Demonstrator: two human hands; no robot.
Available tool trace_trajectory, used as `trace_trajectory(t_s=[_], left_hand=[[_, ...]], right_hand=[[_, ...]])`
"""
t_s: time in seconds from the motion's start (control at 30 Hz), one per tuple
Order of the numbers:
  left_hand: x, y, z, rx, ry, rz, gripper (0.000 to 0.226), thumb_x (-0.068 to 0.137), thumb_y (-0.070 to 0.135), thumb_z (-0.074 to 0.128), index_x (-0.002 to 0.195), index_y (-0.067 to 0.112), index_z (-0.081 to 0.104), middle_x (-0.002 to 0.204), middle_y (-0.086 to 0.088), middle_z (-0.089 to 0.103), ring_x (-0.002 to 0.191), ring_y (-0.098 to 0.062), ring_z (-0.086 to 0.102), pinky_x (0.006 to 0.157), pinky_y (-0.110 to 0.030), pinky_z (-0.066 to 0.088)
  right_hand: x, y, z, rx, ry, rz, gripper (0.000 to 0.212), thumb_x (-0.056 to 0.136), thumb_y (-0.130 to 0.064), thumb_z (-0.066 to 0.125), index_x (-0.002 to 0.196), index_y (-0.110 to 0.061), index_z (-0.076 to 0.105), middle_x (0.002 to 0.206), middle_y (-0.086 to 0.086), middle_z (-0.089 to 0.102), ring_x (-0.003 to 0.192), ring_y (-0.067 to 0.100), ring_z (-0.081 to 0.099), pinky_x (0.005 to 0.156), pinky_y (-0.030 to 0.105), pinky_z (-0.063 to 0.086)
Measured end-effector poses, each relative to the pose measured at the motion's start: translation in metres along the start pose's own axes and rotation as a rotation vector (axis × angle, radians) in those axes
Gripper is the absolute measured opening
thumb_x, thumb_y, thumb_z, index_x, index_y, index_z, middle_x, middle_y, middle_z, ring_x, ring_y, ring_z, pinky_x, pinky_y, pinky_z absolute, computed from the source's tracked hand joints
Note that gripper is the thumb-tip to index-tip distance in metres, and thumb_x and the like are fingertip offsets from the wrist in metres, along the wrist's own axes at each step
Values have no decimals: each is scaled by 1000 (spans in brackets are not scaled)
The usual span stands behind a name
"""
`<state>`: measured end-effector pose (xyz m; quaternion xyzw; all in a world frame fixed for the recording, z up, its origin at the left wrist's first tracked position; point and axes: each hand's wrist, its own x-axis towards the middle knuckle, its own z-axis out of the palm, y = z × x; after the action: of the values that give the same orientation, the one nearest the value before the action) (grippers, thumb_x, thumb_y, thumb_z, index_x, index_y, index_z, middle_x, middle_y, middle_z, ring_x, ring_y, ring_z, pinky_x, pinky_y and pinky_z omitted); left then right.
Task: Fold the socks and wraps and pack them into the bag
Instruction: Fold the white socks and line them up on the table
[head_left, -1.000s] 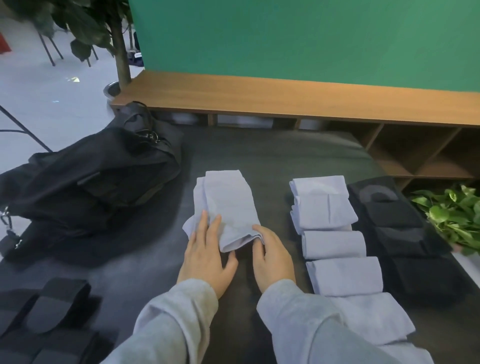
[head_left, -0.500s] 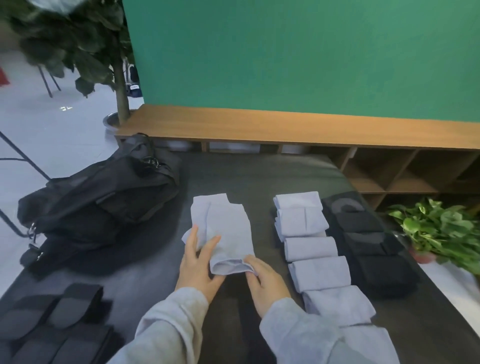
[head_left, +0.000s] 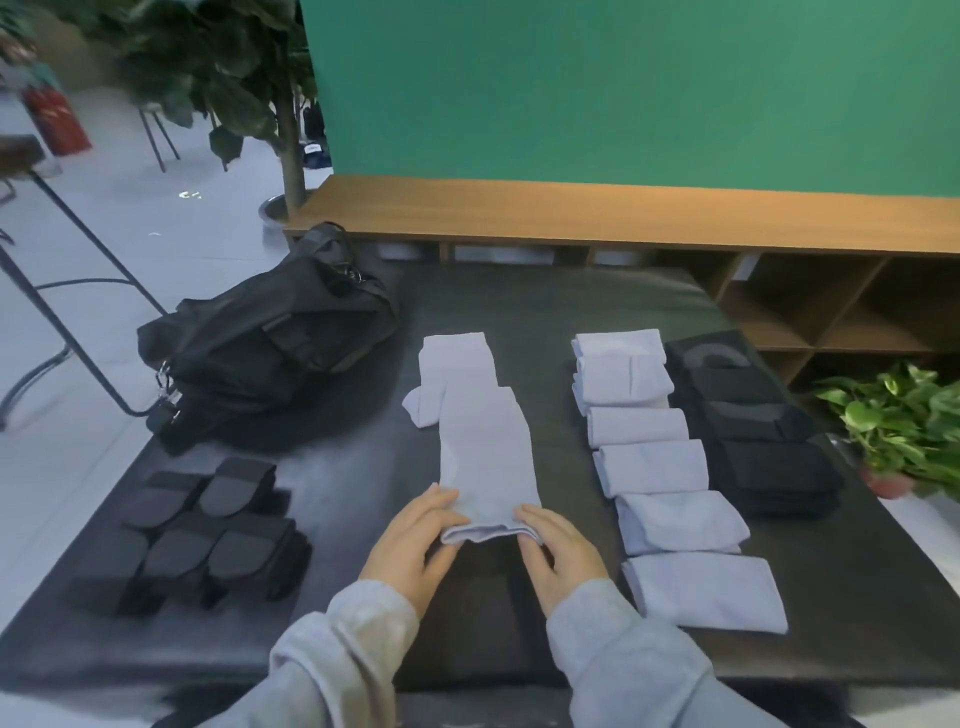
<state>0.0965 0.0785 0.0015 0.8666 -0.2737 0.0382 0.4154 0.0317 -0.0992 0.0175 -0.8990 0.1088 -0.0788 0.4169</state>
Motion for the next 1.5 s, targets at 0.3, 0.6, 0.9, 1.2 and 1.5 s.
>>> trace_trajectory(t_s=[0.3,0.6,0.9,1.2,1.5], left_hand=[[-17,7,-5,68,-16,-103,12,90,36,50,90,31,61,92,9,56,95,10,43,76,-4,34],[-5,11,-2,40,39,-380,6,92,32,51,90,29,56,92,3,49,80,2,49,72,-17,36],[3,10,1,134,77,-414,9,91,28,54,94,27,45,89,9,48,79,-8,45,70,-22,33],[0,-2,11,443,81,14,33,66,18,34,75,31,64,92,13,54,93,-13,42,77,-26,24],[1,4,14,447,98,-162,37,82,44,34,95,23,62,109,5,58,114,-14,35,93,-31,18]], right_hand=[[-13,-5,-3,-165,-48,-22,25,98,-30,44,106,-16,63,95,-12,50,94,10,48,77,7,28],[6,-17,-7,-324,-119,138,29,99,-44,30,86,-21,44,95,-5,50,83,16,48,70,25,36],[11,-14,-1,-354,-68,158,29,99,-43,33,119,-28,48,121,-11,49,99,15,56,73,23,40],[19,-3,20,-536,78,-136,40,62,-4,60,95,-26,70,106,-9,67,107,15,58,86,34,48],[3,-27,17,-518,-75,-154,29,76,-38,42,81,-31,69,79,-17,63,79,7,60,80,27,46]])
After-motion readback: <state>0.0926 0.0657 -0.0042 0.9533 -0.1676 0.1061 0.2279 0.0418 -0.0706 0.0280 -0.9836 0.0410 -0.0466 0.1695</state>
